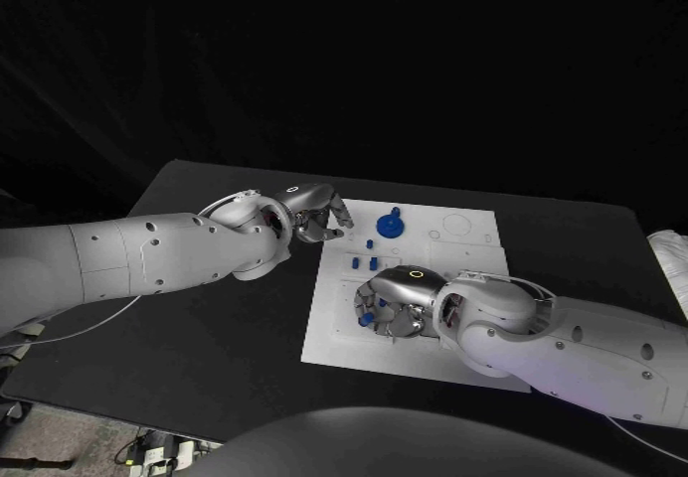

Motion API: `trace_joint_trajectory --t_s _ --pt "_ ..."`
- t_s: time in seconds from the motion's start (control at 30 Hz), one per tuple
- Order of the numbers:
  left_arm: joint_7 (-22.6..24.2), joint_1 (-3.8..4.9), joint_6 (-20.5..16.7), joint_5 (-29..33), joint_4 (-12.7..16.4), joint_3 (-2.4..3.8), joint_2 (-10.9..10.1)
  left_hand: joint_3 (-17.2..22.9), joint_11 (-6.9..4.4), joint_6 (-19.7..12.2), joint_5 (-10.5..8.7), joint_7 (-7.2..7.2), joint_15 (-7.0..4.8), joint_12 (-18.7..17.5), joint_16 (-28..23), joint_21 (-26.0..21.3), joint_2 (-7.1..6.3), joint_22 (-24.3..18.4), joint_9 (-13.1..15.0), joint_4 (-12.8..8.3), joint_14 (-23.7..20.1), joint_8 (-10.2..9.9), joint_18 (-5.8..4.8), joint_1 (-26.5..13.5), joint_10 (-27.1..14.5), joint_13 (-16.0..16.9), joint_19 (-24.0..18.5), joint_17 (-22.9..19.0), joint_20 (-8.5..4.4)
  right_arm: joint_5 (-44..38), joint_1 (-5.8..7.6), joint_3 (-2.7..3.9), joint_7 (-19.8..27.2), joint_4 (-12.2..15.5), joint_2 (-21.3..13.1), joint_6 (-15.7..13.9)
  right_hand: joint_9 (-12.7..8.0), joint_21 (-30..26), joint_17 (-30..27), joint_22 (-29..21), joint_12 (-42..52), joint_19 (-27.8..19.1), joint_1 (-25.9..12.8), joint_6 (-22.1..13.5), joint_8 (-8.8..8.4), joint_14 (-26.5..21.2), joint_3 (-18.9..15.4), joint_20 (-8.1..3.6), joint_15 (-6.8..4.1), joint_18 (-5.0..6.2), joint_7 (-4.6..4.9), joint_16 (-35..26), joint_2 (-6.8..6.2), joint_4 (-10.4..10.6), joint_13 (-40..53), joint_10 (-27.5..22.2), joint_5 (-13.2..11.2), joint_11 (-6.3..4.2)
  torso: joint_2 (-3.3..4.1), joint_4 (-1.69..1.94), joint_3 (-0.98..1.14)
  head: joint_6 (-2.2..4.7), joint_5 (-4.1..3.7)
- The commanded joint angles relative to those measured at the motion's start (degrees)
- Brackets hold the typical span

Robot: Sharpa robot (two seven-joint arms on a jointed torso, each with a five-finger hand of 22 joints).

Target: Assemble the parts on the task board

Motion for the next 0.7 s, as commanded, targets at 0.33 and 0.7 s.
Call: trace_joint_trajectory --t_s 0.33,0.7 --pt "-0.44 0.02 1.37 -0.09 -0.04 0.03 0.20 0.41 -0.04 0.14 -0.03 0.48 -0.04 -0.19 -0.41 -0.29 0.27 9.62 0.07 0.00 -0.49 0.28 0.56 0.49 0.21 -0.09 -0.59 -0.15 0.03 -0.76 -0.34 -0.12 -0.65 -0.12 0.01 1.80 -6.23 -6.08 -4.08 7.25 -6.44 -4.38 -2.20 -9.41 -9.77 -3.76 1.27 2.43 3.18 1.21 0.11 -2.27 -1.93 -0.39 -1.49 -10.43 -5.51 3.78 0.00 0.00 0.00 -0.01 -0.12" --pt "-0.59 0.02 1.40 -0.05 -0.09 0.03 0.16 0.44 -0.06 0.17 -0.03 0.57 -0.04 -0.20 -0.42 -0.32 0.24 9.62 0.08 0.00 -0.51 0.30 0.56 0.48 0.21 -0.10 -0.60 -0.16 0.03 -1.23 -0.41 -0.12 1.32 1.51 -2.15 -4.75 -9.14 -8.83 -5.58 6.64 -8.23 -6.20 -1.98 -11.28 -12.96 -5.59 -1.57 3.59 3.83 1.87 -0.56 -2.59 -1.62 -1.39 -1.88 -18.05 -9.63 4.86 0.02 0.06 0.01 -0.01 -0.32"
